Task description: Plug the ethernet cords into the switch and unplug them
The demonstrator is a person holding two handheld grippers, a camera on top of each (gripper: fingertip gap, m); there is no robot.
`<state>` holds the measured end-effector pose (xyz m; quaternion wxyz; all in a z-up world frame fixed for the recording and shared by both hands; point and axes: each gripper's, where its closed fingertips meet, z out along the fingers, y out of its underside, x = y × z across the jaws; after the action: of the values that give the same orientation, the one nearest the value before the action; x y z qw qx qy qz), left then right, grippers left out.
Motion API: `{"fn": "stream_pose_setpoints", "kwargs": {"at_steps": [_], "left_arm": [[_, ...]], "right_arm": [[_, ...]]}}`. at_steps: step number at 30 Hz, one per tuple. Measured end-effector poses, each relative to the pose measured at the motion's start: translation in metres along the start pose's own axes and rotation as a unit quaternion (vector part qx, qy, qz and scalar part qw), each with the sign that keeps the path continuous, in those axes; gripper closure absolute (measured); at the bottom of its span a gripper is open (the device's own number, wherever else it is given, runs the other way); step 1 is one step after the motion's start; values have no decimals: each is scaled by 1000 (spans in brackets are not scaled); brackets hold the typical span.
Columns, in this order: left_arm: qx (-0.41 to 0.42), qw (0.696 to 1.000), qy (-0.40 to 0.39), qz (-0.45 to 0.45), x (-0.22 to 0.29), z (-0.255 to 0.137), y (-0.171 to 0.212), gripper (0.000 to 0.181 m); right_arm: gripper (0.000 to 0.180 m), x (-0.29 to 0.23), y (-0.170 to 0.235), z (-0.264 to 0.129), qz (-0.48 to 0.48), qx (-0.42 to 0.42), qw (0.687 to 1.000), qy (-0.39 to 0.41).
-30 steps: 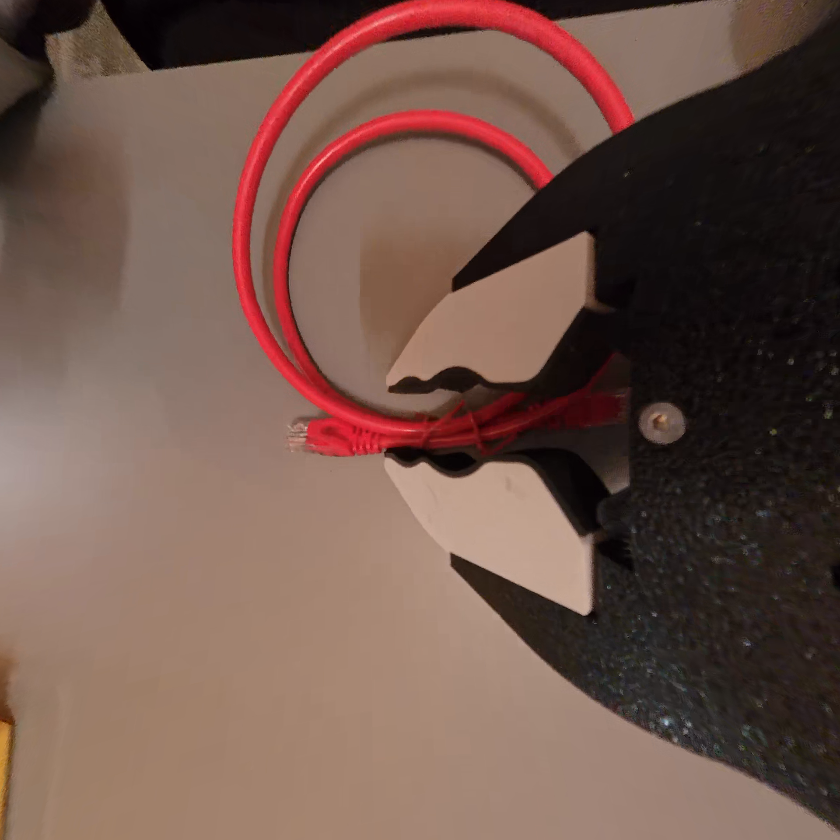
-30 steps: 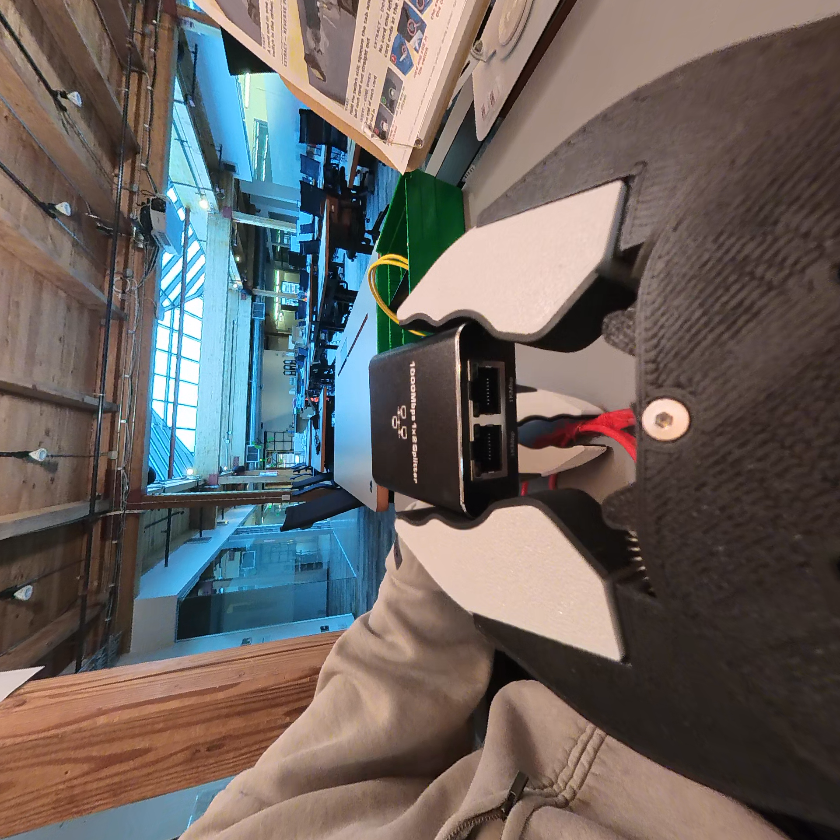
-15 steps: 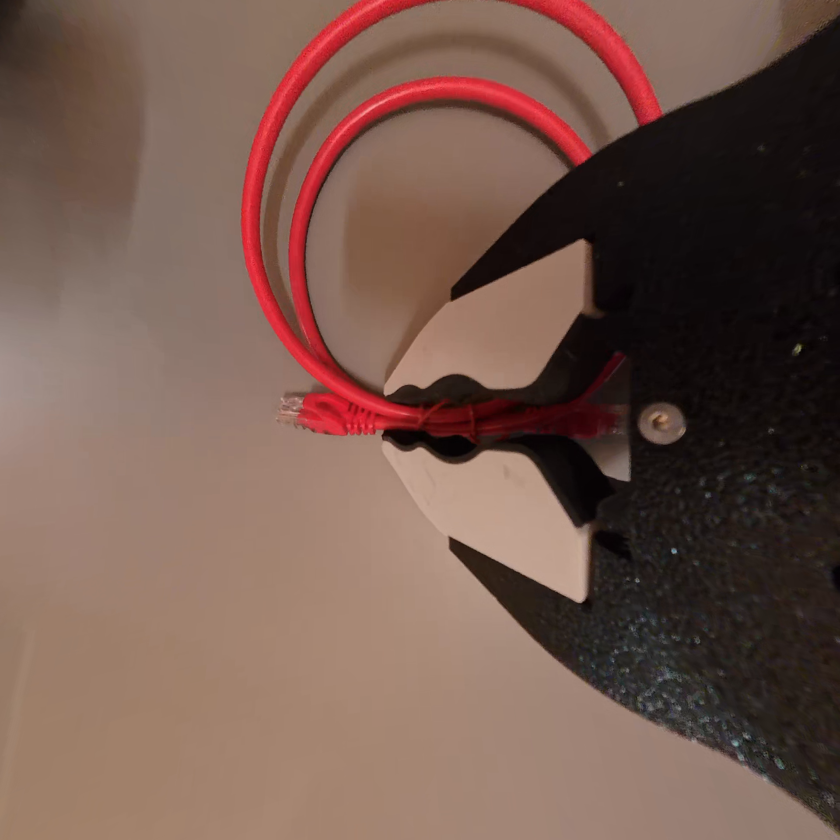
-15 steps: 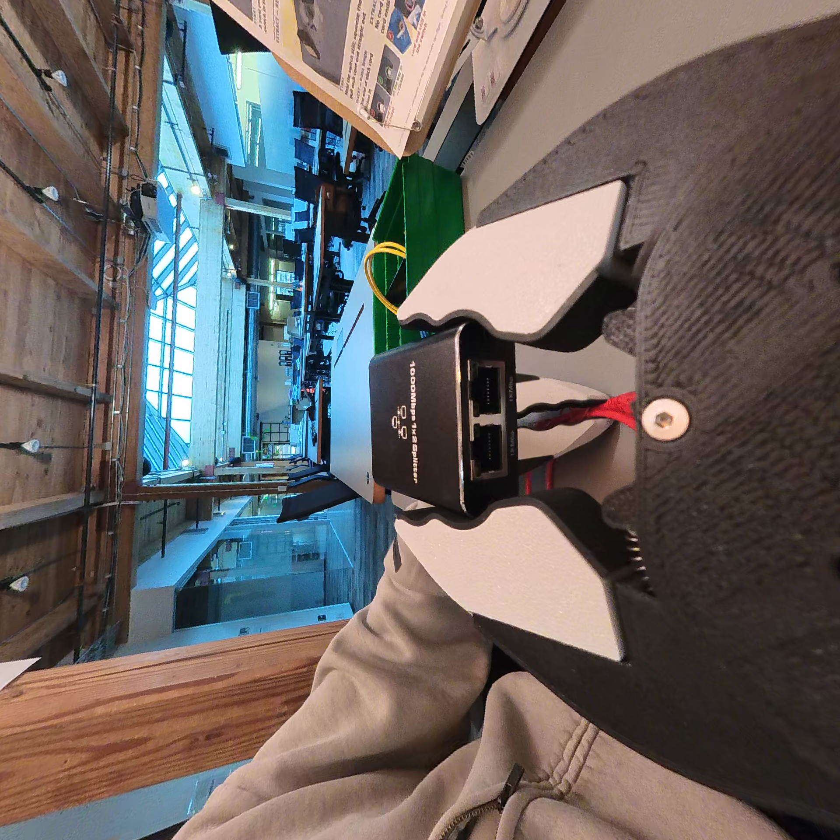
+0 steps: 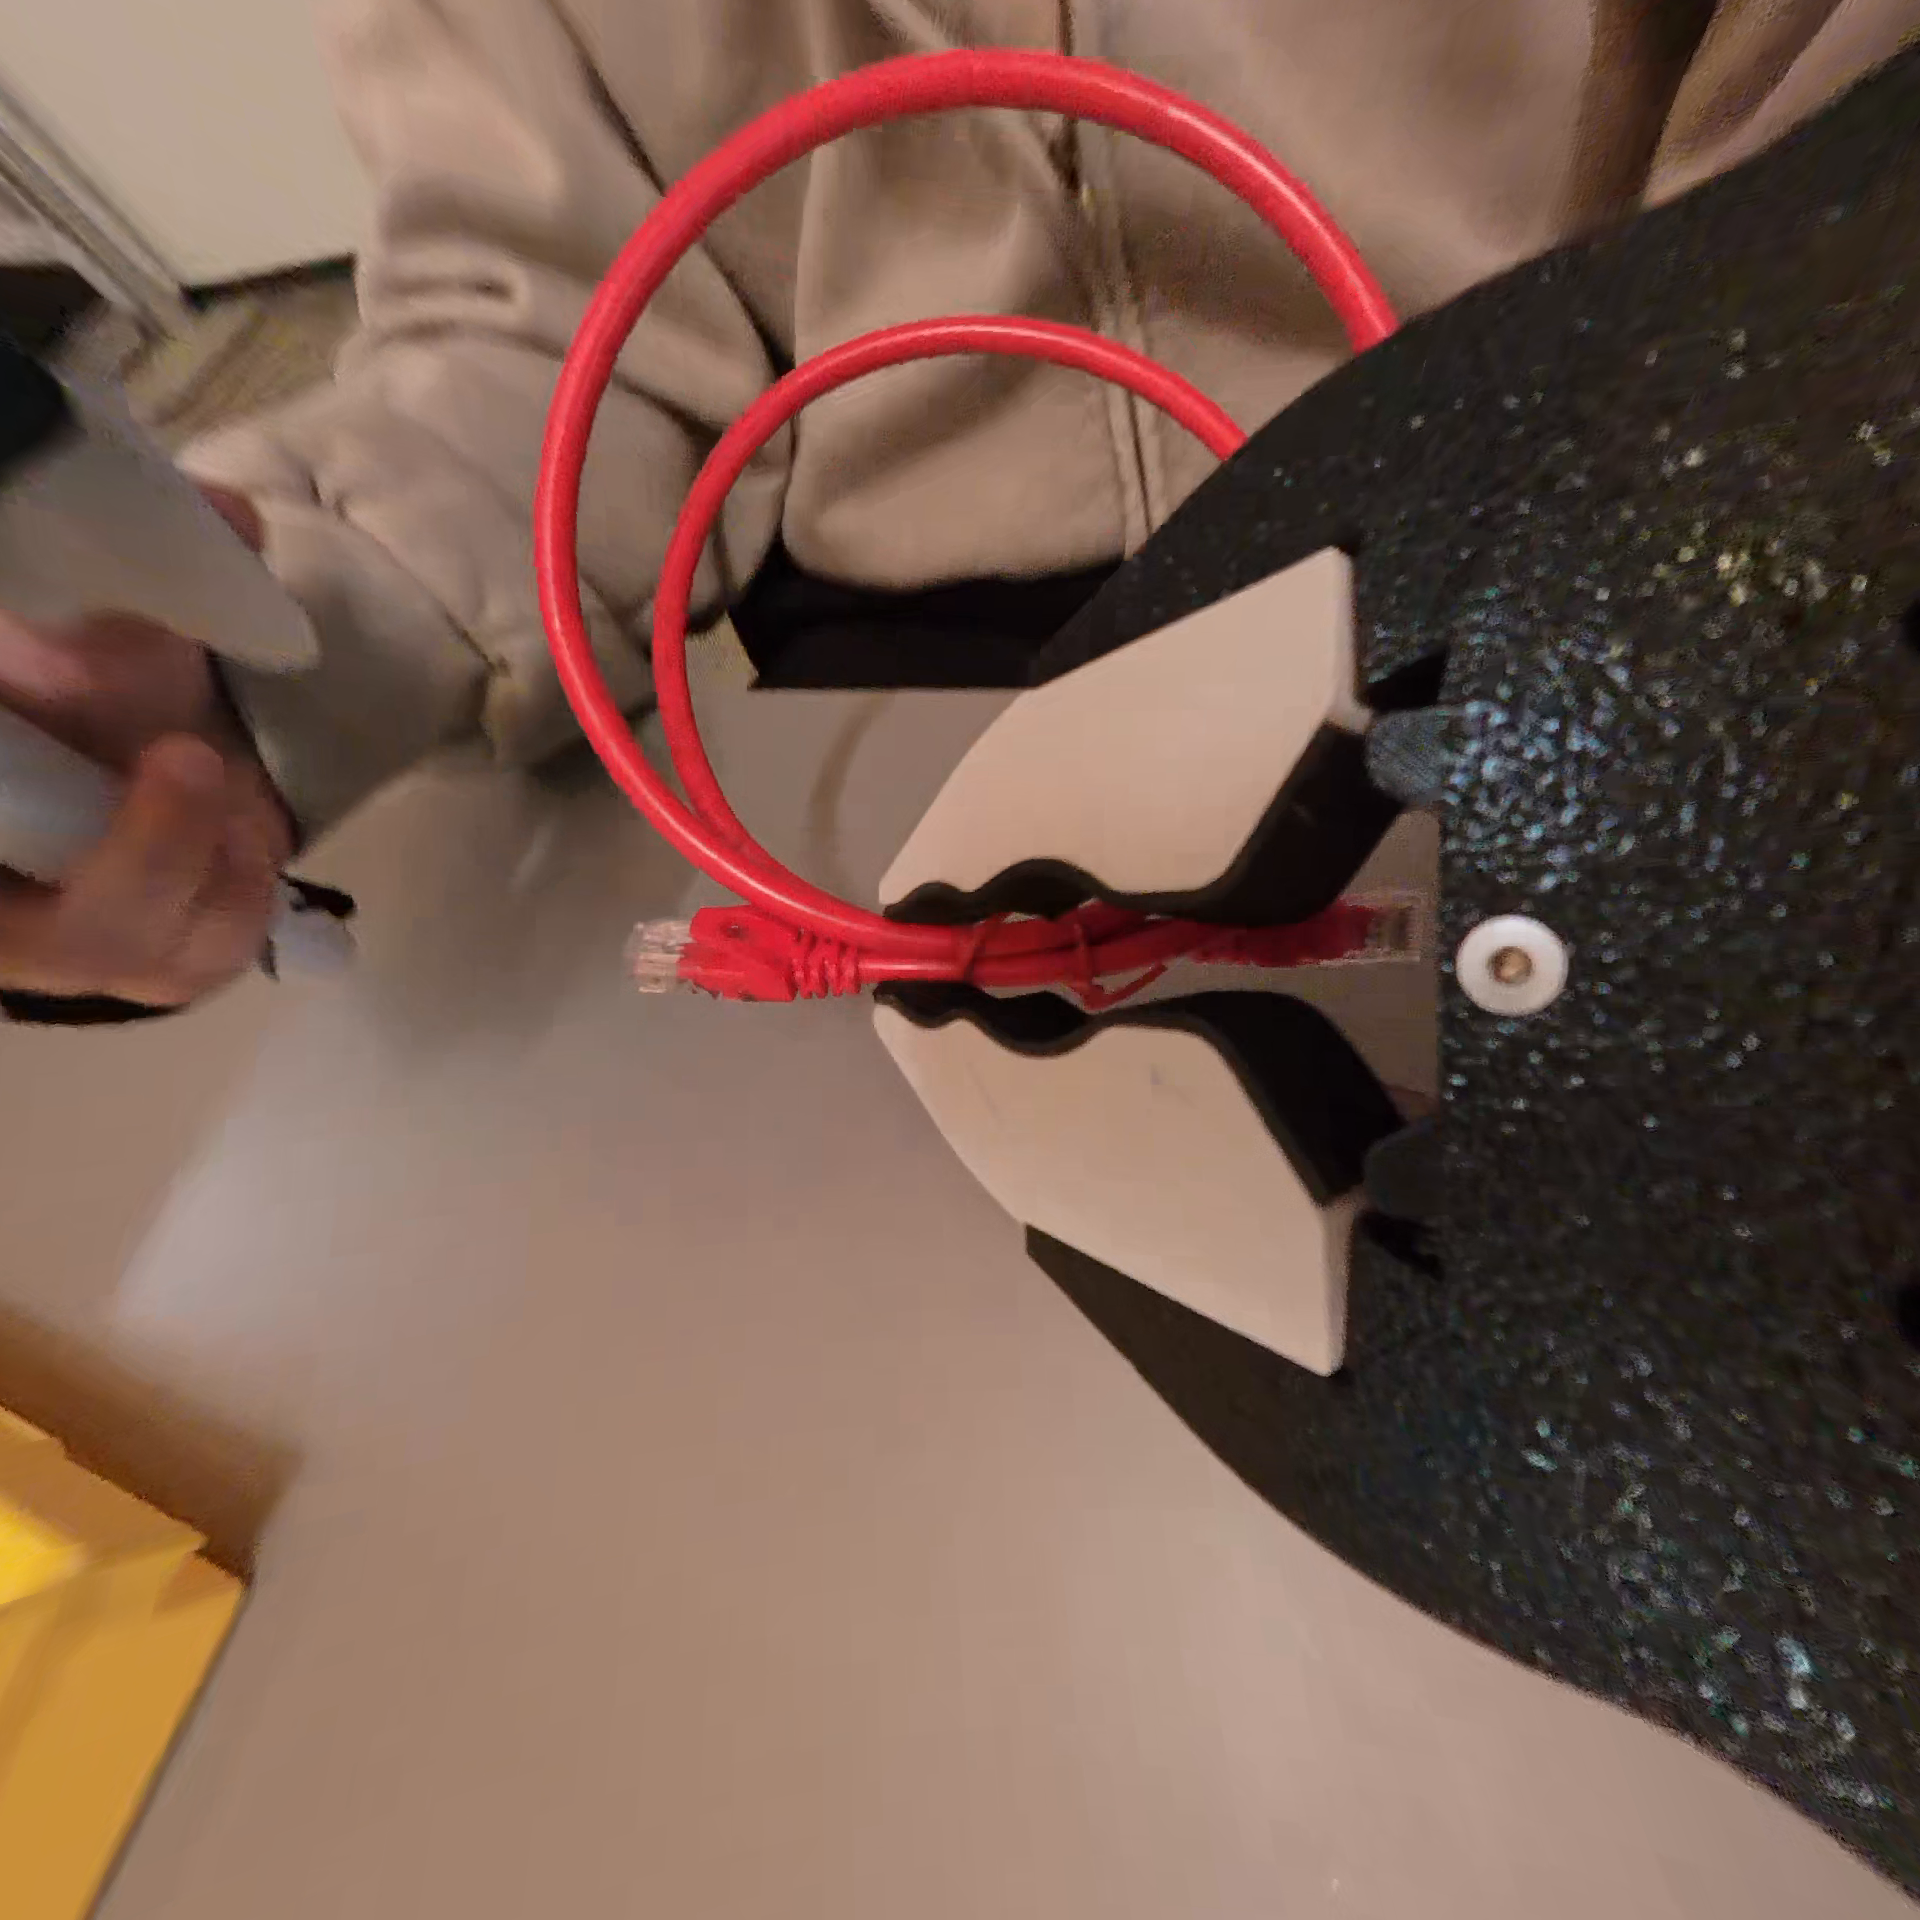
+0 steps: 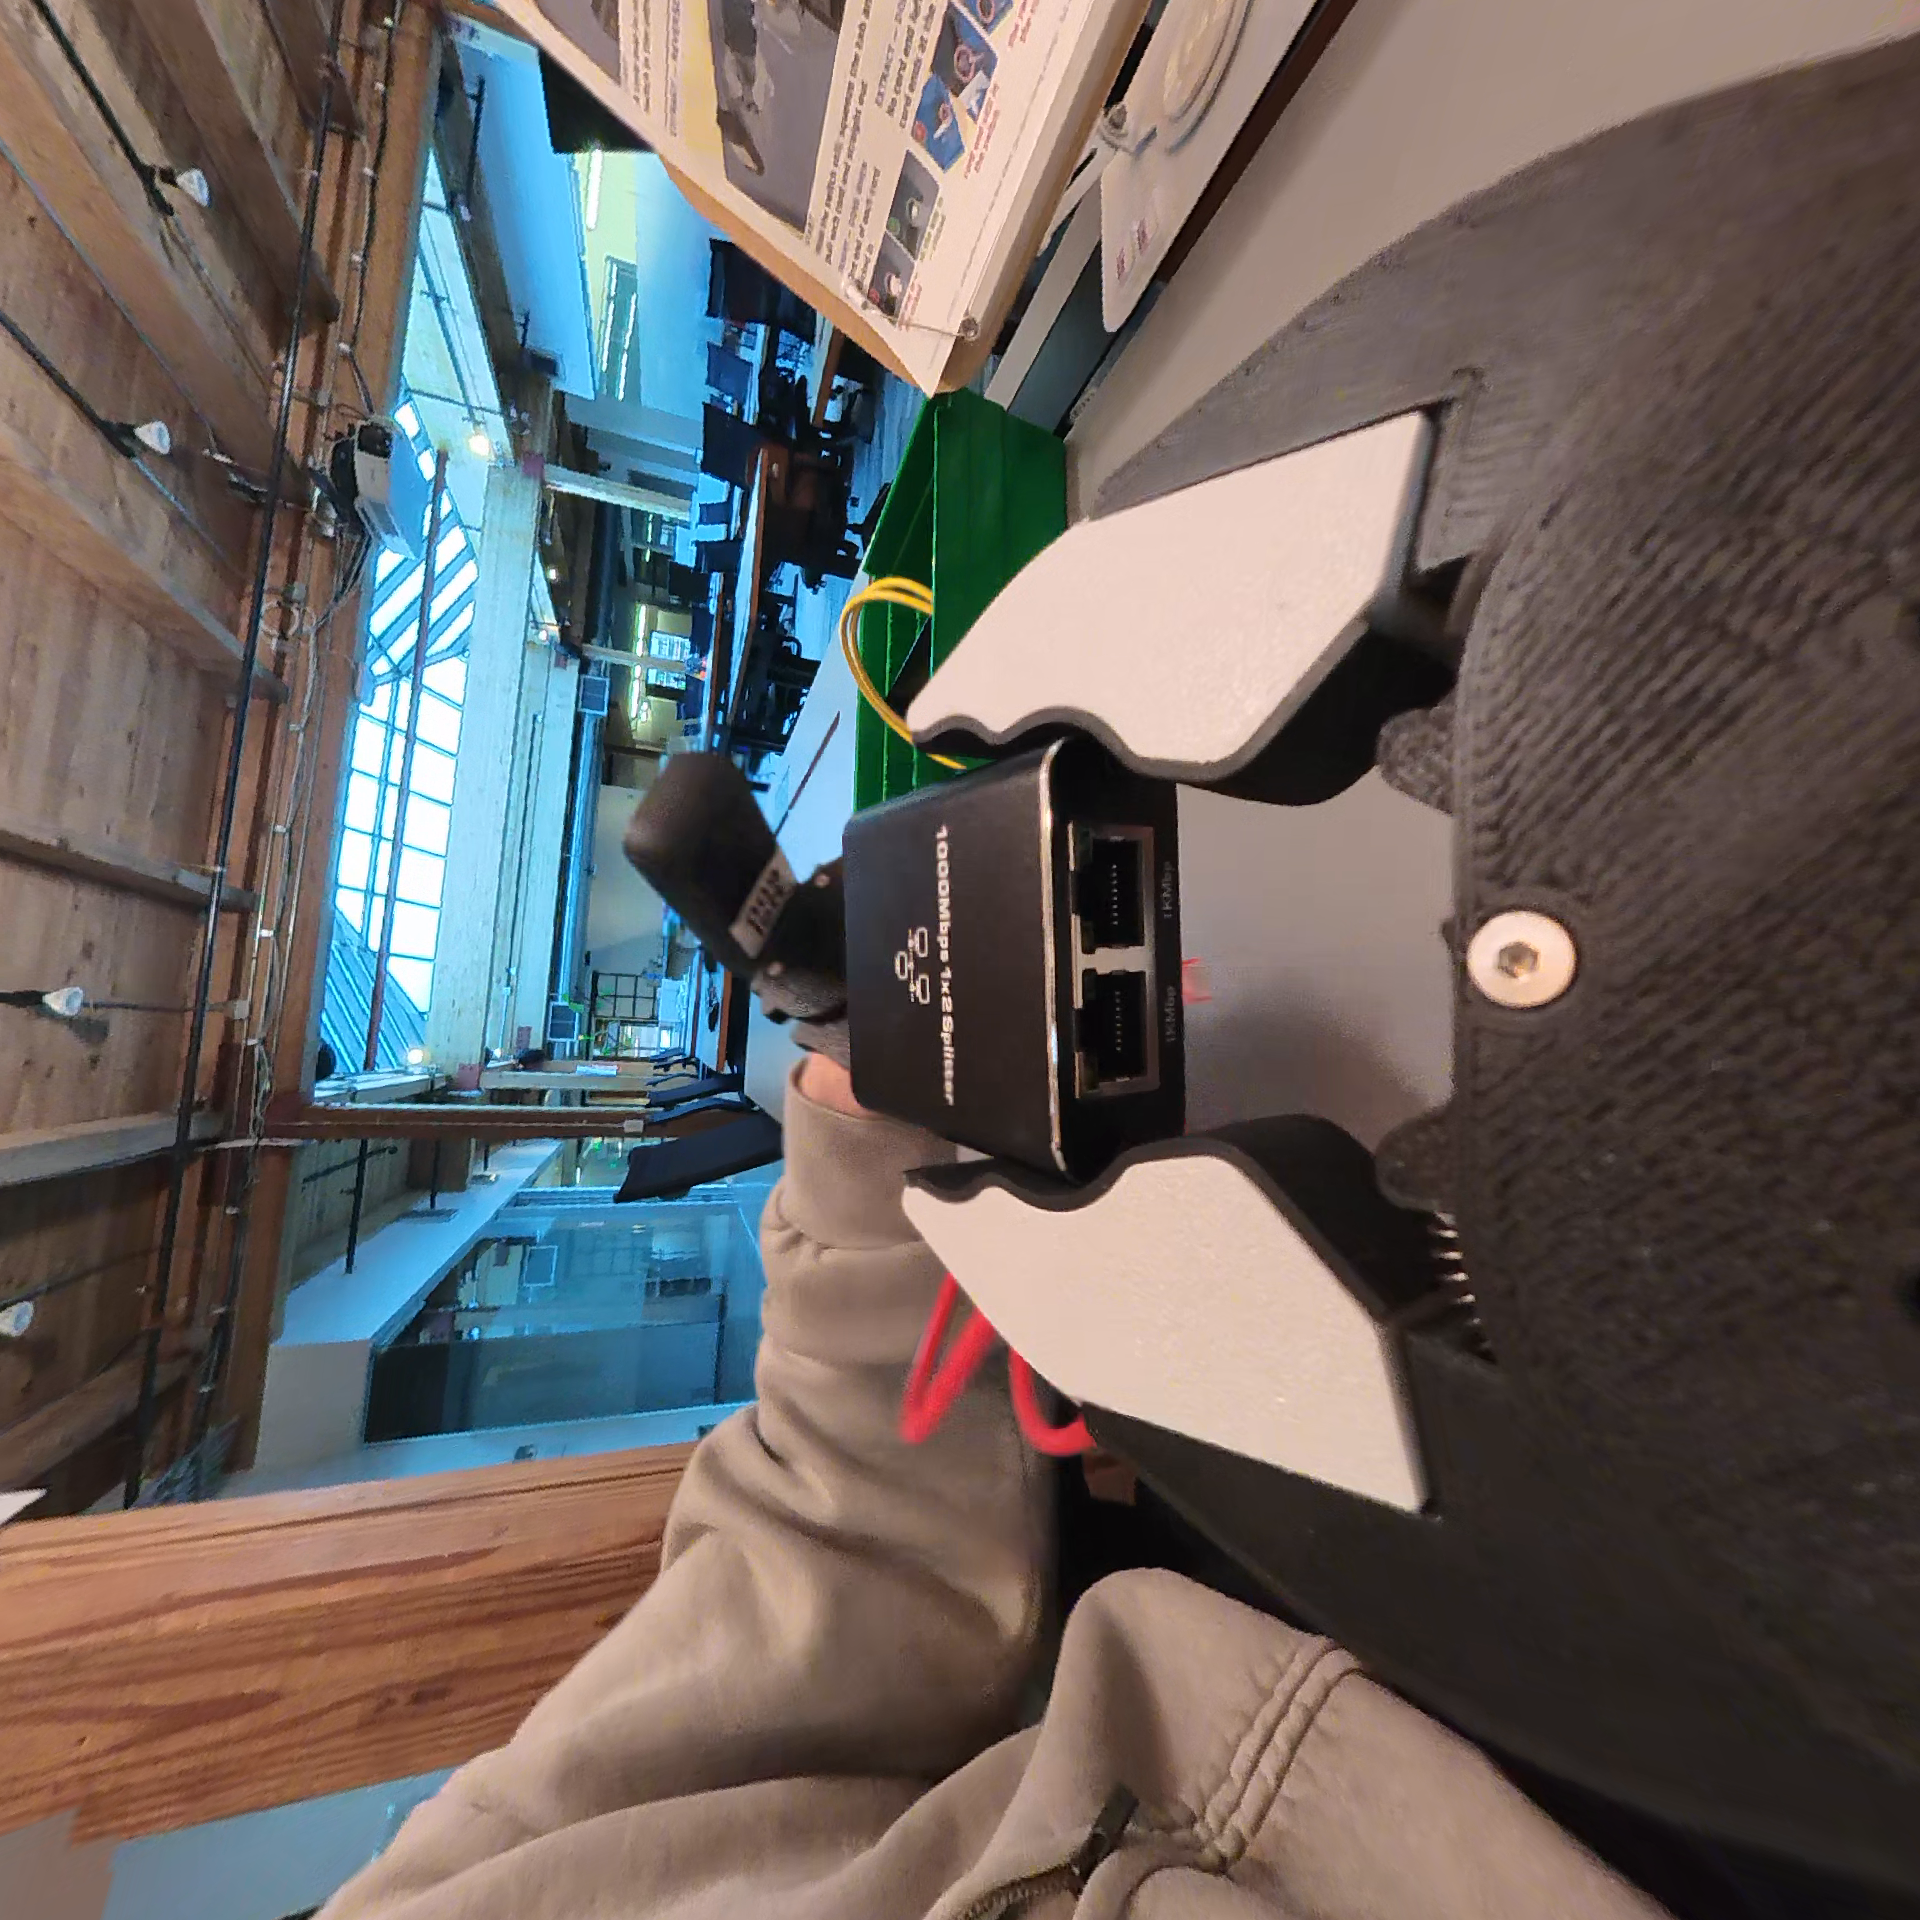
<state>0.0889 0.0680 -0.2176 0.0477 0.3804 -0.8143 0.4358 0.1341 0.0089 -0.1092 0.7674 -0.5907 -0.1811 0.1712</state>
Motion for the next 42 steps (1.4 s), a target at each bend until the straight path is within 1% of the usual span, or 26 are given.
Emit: {"fn": "stream_pose_setpoints", "kwargs": {"at_steps": [3,5,10,15,24,27,33,36,39,42], "left_arm": [[5,999,47,4,23,-17,-15,171],[4,998,62,4,35,-27,-26,171],[-18,998,57,3,46,-41,-44,171],[-30,998,60,17,55,-43,-55,171],[-59,997,54,9,58,-37,-52,171],[-87,995,40,15,57,-36,-47,171],[-111,993,4,39,48,-38,-42,172],[-85,994,-16,66,45,-41,-47,171],[-18,990,-47,133,47,-46,-64,169],[25,973,-111,200,44,-47,-76,166]], "right_arm": [[104,-8,3,3,-15,-13,1000,-19],[104,-13,3,6,-23,-16,999,-31],[104,-21,7,15,-29,-25,998,-52],[104,-24,9,20,-34,-35,997,-53],[104,-27,19,26,-35,-68,995,-61],[104,-30,27,28,-39,-107,991,-65],[104,-26,36,36,-10,-113,992,-54],[104,-22,32,37,5,-90,995,-47],[104,-15,19,34,32,-38,998,-36],[104,-11,22,32,27,-54,998,-24]]}}
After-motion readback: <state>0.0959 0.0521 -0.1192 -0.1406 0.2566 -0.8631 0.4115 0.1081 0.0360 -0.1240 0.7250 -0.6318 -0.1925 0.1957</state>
